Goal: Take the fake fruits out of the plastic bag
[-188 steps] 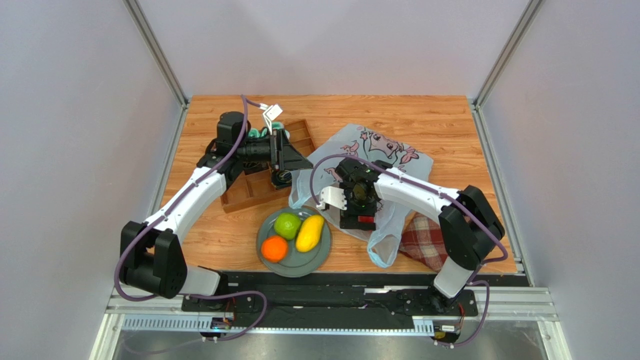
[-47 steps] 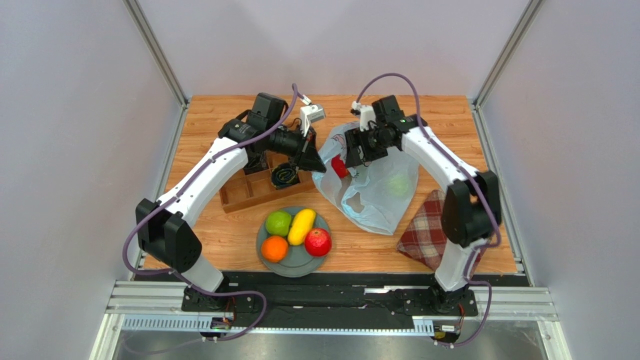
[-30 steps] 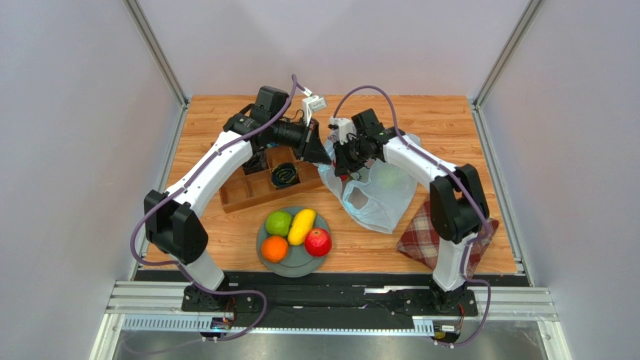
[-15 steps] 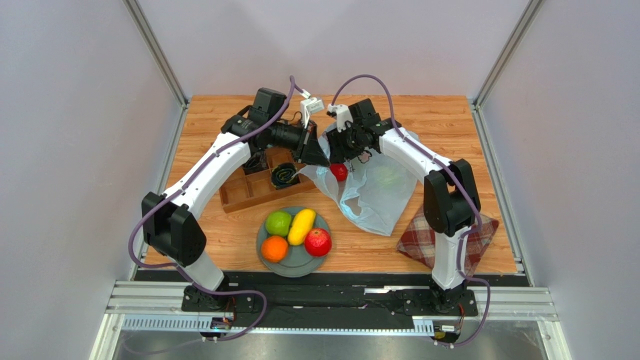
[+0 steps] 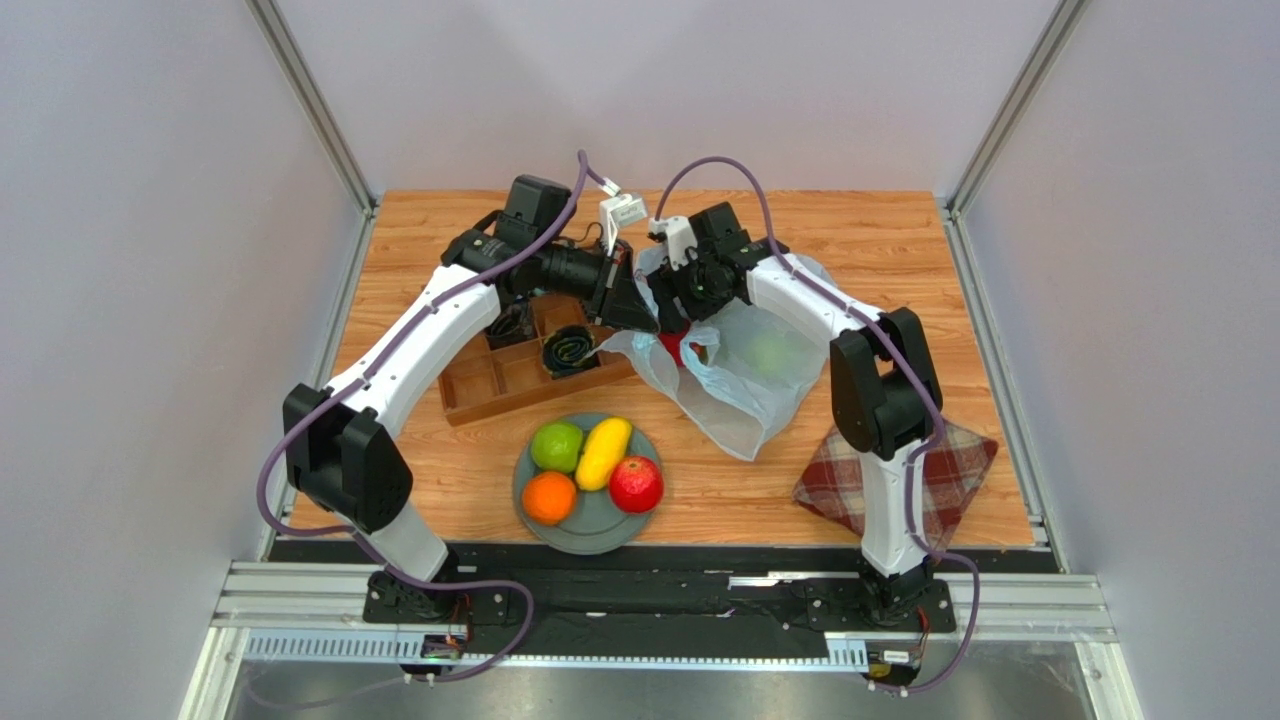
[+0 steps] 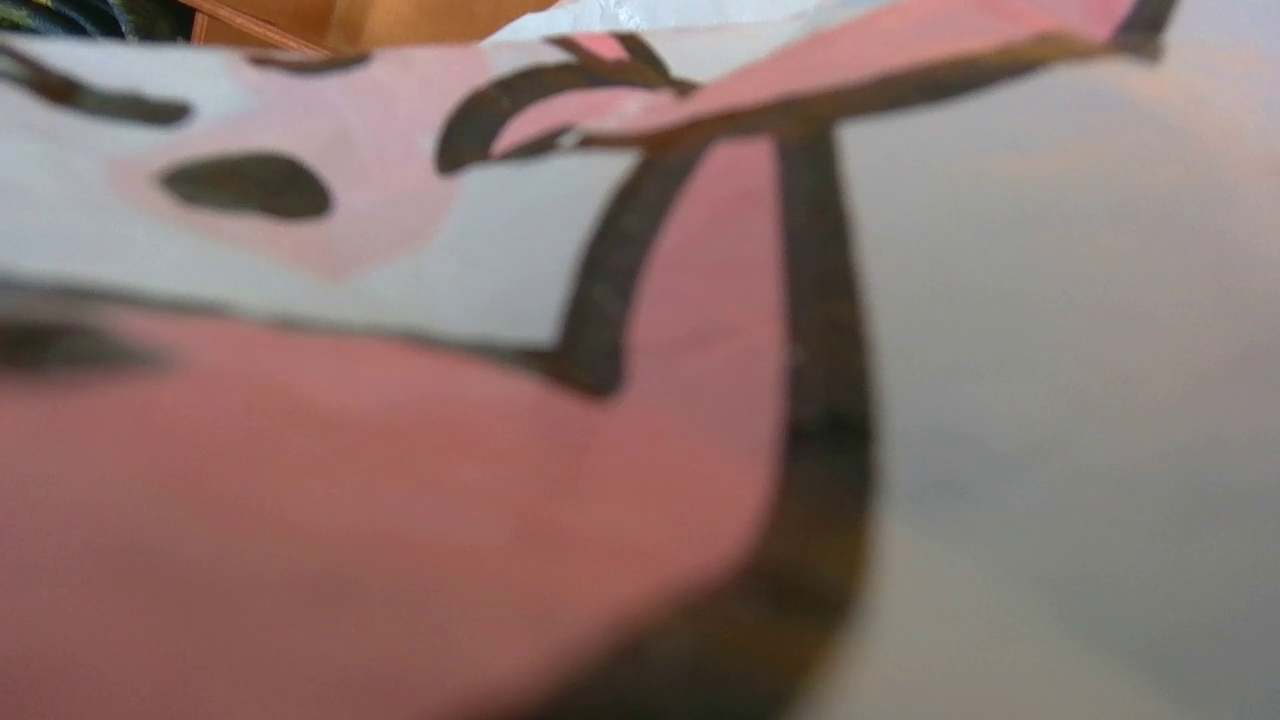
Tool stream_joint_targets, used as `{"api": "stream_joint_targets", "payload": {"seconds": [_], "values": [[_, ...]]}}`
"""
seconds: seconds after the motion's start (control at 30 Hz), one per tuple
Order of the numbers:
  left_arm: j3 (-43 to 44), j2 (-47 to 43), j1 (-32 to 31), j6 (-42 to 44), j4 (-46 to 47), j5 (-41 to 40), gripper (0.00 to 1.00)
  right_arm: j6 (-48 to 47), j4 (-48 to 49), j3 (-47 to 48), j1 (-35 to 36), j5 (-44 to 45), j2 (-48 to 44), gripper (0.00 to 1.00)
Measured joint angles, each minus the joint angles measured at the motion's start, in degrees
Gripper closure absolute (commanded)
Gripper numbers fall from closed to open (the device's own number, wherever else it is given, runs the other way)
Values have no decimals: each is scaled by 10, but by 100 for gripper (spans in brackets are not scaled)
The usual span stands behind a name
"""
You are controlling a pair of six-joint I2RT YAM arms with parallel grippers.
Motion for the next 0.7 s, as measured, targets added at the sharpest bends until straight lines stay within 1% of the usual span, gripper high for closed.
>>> {"api": "stream_joint_targets", "payload": {"seconds": [0.37, 0.4, 0.43, 0.47, 0.63, 0.7], "values": [[-3, 8, 0, 1, 4, -8, 100, -25, -36, -6, 5, -27, 26, 25], [-3, 11, 0, 1, 4, -9, 100, -28, -45, -7, 5, -28, 29, 18], [-3, 15, 1, 1, 4, -10, 100, -31, -56, -7, 5, -28, 30, 8], [-3, 17, 1, 2, 4, -11, 100, -35, -67, -7, 5, -27, 31, 0], [-3, 30, 6, 7, 4, -12, 100, -58, -120, -8, 3, -33, 30, 0], [-3, 33, 8, 9, 4, -12, 100, -70, -128, -24, -2, -42, 15, 0]]}}
